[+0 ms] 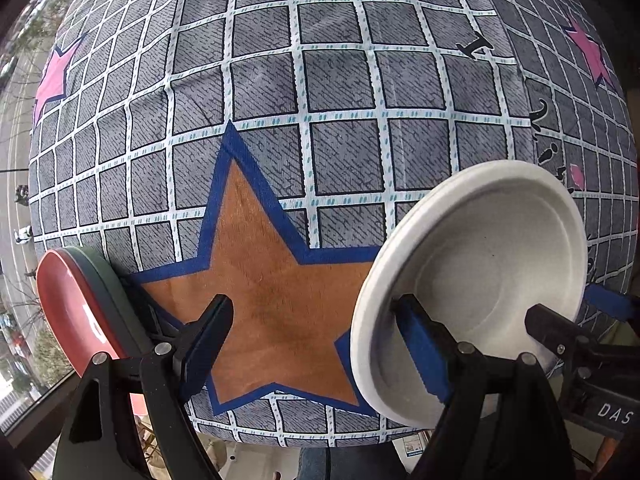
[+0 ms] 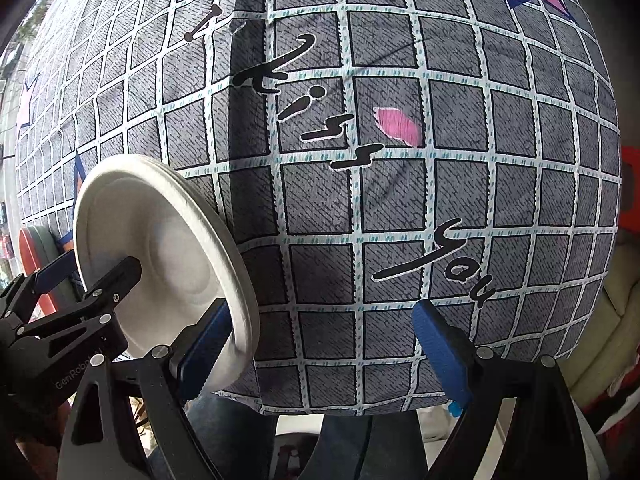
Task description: Organize plates and bowls
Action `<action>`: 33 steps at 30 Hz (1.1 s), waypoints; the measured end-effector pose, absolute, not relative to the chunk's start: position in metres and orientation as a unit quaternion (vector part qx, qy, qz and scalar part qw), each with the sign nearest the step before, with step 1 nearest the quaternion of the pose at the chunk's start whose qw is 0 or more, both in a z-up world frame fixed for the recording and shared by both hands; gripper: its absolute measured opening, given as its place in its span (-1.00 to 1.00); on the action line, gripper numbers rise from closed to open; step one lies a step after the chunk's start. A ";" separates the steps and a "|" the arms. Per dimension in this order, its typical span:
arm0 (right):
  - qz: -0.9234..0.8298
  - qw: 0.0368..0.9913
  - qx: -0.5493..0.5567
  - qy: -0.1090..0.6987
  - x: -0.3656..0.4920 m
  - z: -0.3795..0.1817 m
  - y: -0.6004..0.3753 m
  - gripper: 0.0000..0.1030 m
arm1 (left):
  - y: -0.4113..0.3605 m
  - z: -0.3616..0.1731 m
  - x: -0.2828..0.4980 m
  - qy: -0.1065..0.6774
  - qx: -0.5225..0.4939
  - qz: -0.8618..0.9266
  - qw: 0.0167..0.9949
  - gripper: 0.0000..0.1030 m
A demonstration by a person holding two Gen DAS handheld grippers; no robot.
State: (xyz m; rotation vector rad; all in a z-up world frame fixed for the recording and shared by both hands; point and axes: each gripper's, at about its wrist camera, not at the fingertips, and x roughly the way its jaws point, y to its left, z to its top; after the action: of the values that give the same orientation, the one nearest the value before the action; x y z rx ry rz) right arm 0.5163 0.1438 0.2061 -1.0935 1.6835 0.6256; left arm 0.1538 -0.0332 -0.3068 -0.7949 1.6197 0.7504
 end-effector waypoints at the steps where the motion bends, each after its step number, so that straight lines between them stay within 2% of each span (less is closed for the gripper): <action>1: 0.259 0.496 -0.450 0.696 0.515 0.203 0.142 0.77 | -0.035 -0.308 0.155 0.687 -0.338 0.318 0.560 0.68; 6: 0.263 0.497 -0.450 0.694 0.520 0.186 0.145 0.77 | -0.042 -0.319 0.155 0.682 -0.347 0.313 0.562 0.69; 11: 0.260 0.496 -0.443 0.700 0.523 0.164 0.140 0.78 | -0.043 -0.336 0.158 0.681 -0.346 0.319 0.560 0.99; 12: 0.255 0.499 -0.443 0.700 0.525 0.161 0.140 0.87 | -0.042 -0.337 0.154 0.680 -0.351 0.320 0.559 1.00; 13: 0.251 0.502 -0.444 0.698 0.526 0.157 0.138 0.97 | -0.041 -0.341 0.152 0.676 -0.363 0.315 0.559 1.00; 24: 0.262 0.494 -0.428 0.710 0.538 0.132 0.141 1.00 | -0.039 -0.359 0.143 0.666 -0.387 0.307 0.559 1.00; 33: 0.263 0.495 -0.427 0.709 0.523 0.136 0.149 1.00 | -0.035 -0.351 0.140 0.667 -0.389 0.304 0.558 1.00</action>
State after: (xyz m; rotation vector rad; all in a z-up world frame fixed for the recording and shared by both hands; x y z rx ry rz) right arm 0.5234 0.1487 0.1355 -1.0341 1.7192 0.6379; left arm 0.1397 -0.0353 -0.3512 -0.9175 1.5736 0.7161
